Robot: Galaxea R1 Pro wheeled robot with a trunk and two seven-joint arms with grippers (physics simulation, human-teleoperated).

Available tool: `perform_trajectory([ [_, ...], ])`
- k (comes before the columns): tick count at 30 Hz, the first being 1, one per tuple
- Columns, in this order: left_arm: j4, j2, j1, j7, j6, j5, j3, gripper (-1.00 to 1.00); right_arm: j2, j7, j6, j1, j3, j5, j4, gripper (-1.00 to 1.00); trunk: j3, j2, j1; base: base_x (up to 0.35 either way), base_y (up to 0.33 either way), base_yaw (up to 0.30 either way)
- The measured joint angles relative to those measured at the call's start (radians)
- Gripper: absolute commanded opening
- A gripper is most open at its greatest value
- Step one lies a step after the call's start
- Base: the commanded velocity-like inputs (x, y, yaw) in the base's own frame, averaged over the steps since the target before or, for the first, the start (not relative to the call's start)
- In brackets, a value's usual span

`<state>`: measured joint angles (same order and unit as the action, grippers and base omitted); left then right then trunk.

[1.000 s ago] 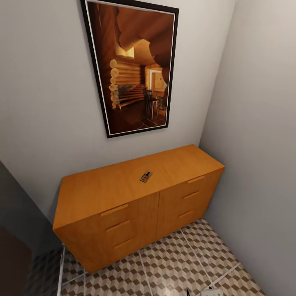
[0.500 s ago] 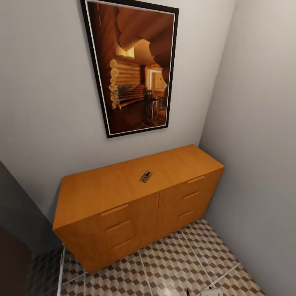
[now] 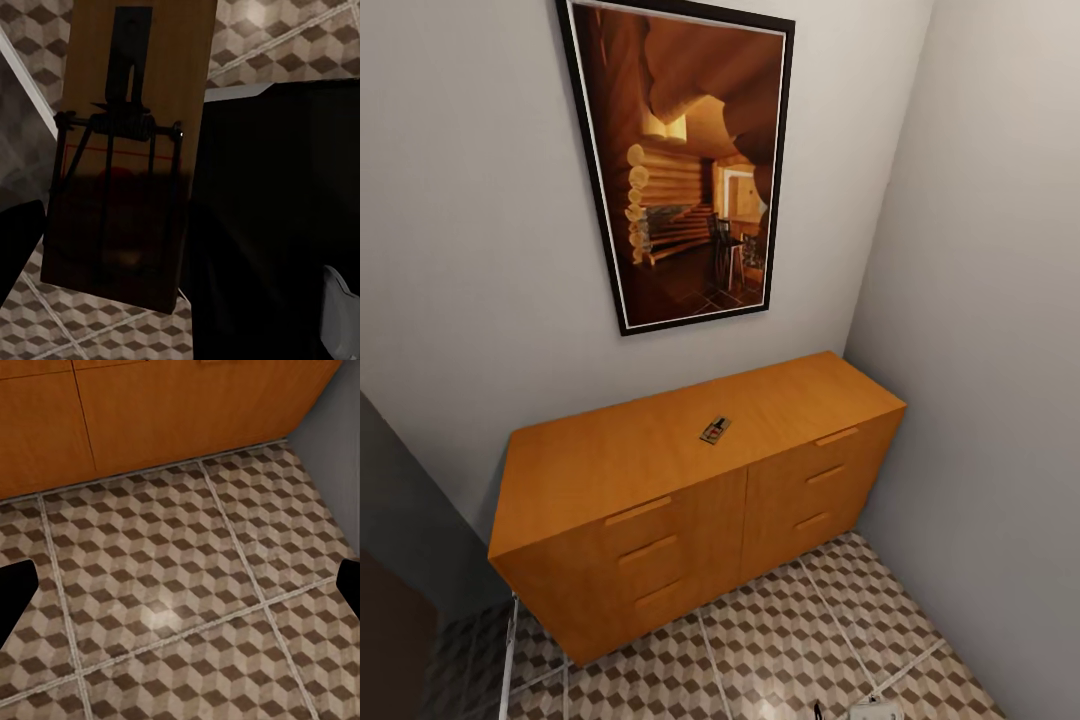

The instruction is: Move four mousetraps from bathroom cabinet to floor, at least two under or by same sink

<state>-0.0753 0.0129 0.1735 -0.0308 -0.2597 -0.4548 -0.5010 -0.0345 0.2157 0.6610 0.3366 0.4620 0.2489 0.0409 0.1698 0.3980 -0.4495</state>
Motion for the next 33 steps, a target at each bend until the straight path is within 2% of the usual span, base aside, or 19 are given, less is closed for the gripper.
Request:
perform_trajectory([
  [3,0.000,-0.001,0.000,0.000,0.000,0.000,0.000,-1.00,0.005,0.020,0.001,0.000,-0.001,-0.001,0.014,1.00,0.000,0.000,0.000,0.000,0.000,0.000],
  [8,0.000,-0.001,0.000,0.000,0.000,0.000,0.000,-1.00,0.009,0.174,-0.037,0.000,0.002,-0.010,0.190,1.00,0.000,0.000,0.000,0.000,0.000,0.000],
  [10,-0.001,0.000,0.000,0.000,0.000,0.000,0.000,-1.00,0.011,0.232,-0.121,0.000,0.002,-0.016,0.290,1.00,0.000,0.000,0.000,0.000,0.000,0.000],
  [13,-0.001,0.000,0.000,0.000,0.000,0.000,0.000,-1.00,0.023,0.261,-0.264,0.000,0.002,-0.031,0.430,1.00,0.000,0.000,0.000,0.000,0.000,0.000],
  [16,-0.001,-0.001,0.000,0.000,0.000,0.000,0.000,-1.00,0.044,0.269,-0.363,-0.001,0.002,-0.042,0.548,1.00,0.000,0.000,0.000,0.000,0.000,0.000],
  [17,0.000,-0.001,0.000,-0.001,0.000,0.000,0.000,-1.00,0.062,0.272,-0.436,0.000,0.003,-0.049,0.644,1.00,0.000,0.000,0.000,0.000,0.000,0.000],
  [23,0.001,0.000,0.000,-0.001,0.000,0.000,0.000,-1.00,0.094,0.275,-0.610,0.000,0.003,-0.054,0.877,1.00,0.000,0.000,0.000,0.000,0.000,0.000],
  [24,0.001,0.000,0.000,-0.001,0.000,0.000,0.000,-1.00,0.108,0.274,-0.662,0.000,0.003,-0.053,0.949,1.00,0.000,0.000,0.000,0.000,0.000,0.000],
  [25,0.001,0.000,0.000,-0.001,0.000,0.000,0.000,-1.00,0.128,0.274,-0.754,0.000,0.003,-0.050,1.069,1.00,0.000,0.000,0.000,0.000,0.000,0.000],
  [28,0.001,0.000,0.000,-0.001,0.000,0.000,0.000,-1.00,0.144,0.276,-0.884,0.000,-0.001,-0.050,1.237,1.00,0.000,0.000,0.000,0.000,0.000,0.000],
  [33,0.001,0.000,0.000,-0.001,-0.001,0.000,0.000,-1.00,0.150,0.278,-1.032,-0.001,-0.015,-0.054,1.403,1.00,0.000,0.000,0.000,0.000,0.000,0.000],
])
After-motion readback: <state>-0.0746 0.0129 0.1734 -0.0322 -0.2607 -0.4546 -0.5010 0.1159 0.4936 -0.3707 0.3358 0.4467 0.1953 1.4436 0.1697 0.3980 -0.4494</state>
